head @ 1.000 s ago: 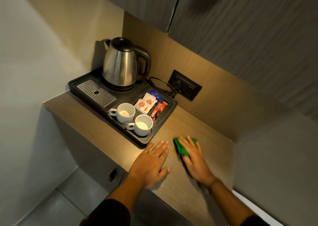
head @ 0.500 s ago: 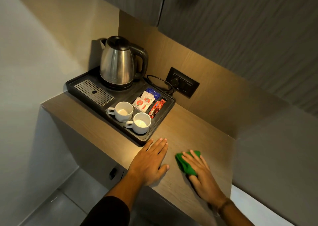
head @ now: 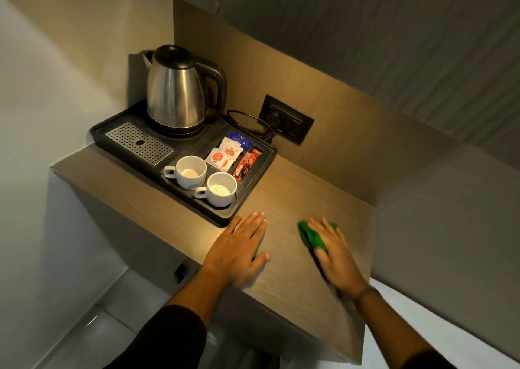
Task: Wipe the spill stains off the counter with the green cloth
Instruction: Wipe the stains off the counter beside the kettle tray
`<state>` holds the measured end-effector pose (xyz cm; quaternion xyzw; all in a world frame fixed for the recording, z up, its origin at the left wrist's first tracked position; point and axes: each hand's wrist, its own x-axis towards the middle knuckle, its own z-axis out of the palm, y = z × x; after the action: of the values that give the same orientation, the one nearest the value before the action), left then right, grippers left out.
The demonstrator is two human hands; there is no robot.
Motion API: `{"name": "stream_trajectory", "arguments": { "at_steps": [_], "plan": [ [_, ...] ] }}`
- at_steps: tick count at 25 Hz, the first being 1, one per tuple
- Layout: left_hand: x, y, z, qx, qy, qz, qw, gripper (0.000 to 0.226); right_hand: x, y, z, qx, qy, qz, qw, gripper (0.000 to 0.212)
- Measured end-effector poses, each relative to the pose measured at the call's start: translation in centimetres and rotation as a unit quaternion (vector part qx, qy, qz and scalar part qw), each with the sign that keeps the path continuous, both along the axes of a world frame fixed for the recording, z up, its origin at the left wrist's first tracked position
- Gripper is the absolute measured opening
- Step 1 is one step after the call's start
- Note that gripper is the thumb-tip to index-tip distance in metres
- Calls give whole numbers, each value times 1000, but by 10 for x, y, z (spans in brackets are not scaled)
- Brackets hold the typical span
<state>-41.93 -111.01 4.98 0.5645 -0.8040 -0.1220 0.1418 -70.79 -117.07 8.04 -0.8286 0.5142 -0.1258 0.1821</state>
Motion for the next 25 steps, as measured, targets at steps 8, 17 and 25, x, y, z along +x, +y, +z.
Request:
{"name": "stream_trajectory", "arguments": {
  "at_steps": [8, 17, 25],
  "plan": [
    [3, -1, -4, -10, -3, 0, 1000, 79, -1, 87, -9, 5, 44, 72, 996, 74],
    [2, -3, 3, 37, -7, -5, 999, 81, 77, -63, 31, 5, 46, -213, 976, 63],
    [3, -2, 8, 33, -31, -20, 999, 81, 23, 106, -1, 0, 35, -34, 999, 71]
  ]
}}
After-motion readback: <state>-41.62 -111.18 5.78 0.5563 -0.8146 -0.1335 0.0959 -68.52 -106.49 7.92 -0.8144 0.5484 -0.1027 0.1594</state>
